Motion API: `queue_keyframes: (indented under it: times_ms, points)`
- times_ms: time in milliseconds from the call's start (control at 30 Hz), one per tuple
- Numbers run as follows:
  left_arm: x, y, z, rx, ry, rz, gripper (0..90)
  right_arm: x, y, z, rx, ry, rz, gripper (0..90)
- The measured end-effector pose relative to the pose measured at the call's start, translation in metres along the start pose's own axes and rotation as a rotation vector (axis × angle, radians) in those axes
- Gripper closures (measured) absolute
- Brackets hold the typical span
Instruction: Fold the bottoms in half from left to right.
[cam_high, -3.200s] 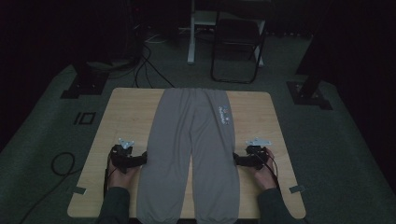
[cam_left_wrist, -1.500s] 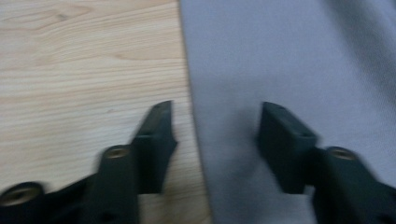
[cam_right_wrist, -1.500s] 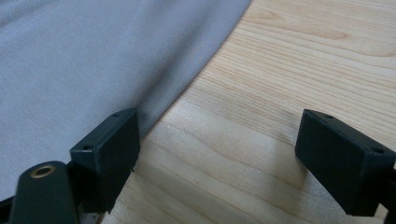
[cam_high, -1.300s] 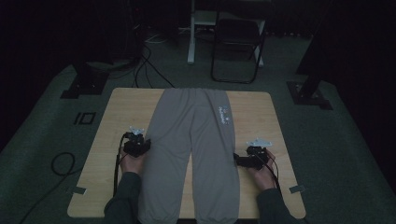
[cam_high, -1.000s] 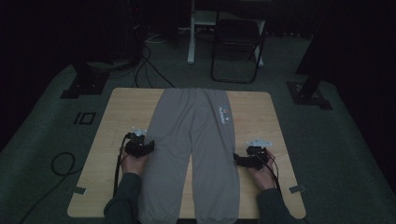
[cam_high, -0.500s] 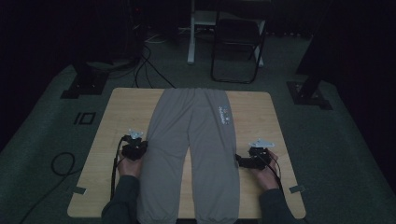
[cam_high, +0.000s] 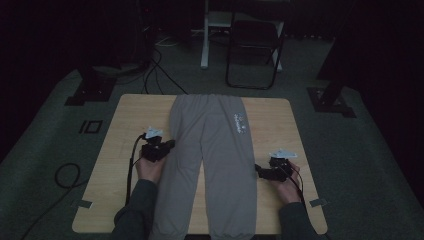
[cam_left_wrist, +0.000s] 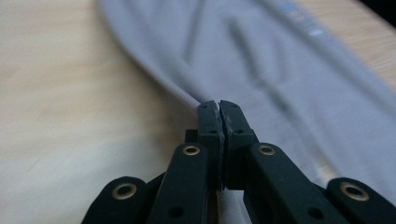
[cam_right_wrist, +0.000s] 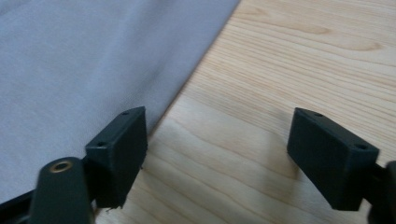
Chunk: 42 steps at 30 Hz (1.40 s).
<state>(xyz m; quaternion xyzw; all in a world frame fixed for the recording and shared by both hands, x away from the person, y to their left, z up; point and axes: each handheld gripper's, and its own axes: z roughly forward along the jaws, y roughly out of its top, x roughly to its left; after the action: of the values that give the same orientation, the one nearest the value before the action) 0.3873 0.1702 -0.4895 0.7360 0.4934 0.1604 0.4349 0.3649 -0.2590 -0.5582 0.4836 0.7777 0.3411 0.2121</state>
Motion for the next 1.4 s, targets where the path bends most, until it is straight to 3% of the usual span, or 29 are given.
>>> queue_keyframes:
  times_ms: [300, 433, 567, 633, 700, 767, 867, 933, 1000, 1100, 1167, 1267, 1400]
  points:
    - [-0.081, 0.043, 0.037, 0.015, -0.120, 0.136, 88.1, -0.004, -0.001, -0.001, 0.001, -0.003, 0.007, 20.9]
    - [-0.121, 0.058, 0.054, 0.014, -0.197, 0.168, 88.1, -0.005, -0.001, -0.001, 0.001, -0.003, 0.007, 20.9]
    - [-0.155, 0.068, 0.066, 0.005, -0.283, 0.169, 88.1, -0.005, -0.001, -0.001, 0.001, -0.003, 0.008, 20.9]
    - [-0.168, 0.067, 0.077, 0.035, -0.303, 0.181, 88.1, -0.005, -0.001, -0.001, 0.001, -0.003, 0.007, 20.9]
    - [-0.177, 0.061, 0.092, 0.097, -0.317, 0.206, 86.9, -0.005, -0.001, -0.001, 0.000, -0.003, 0.007, 20.9]
    - [-0.176, 0.053, 0.103, 0.148, -0.351, 0.207, 76.6, -0.005, -0.001, -0.001, 0.000, -0.003, 0.007, 20.9]
    - [-0.164, 0.043, 0.104, 0.153, -0.356, 0.189, 69.1, -0.005, -0.001, -0.001, 0.000, -0.003, 0.007, 20.9]
    - [-0.149, 0.041, 0.099, 0.146, -0.327, 0.169, 68.7, -0.004, -0.001, -0.001, 0.001, -0.005, 0.007, 21.0]
    - [-0.132, 0.039, 0.094, 0.145, -0.277, 0.157, 68.6, -0.004, 0.000, -0.002, 0.002, -0.021, 0.023, 27.1]
    - [-0.107, 0.033, 0.091, 0.171, -0.207, 0.149, 67.8, -0.001, 0.007, -0.003, 0.001, 0.014, 0.056, 32.8]
    - [-0.094, 0.025, 0.092, 0.191, -0.168, 0.135, 67.8, 0.005, 0.016, -0.004, -0.022, -0.002, 0.040, 38.1]
    - [-0.084, 0.014, 0.099, 0.222, -0.138, 0.123, 67.8, 0.014, 0.036, -0.001, -0.045, -0.004, 0.027, 43.2]
    - [-0.083, 0.003, 0.112, 0.270, -0.137, 0.143, 67.4, 0.029, 0.066, 0.016, -0.036, 0.003, -0.003, 42.0]
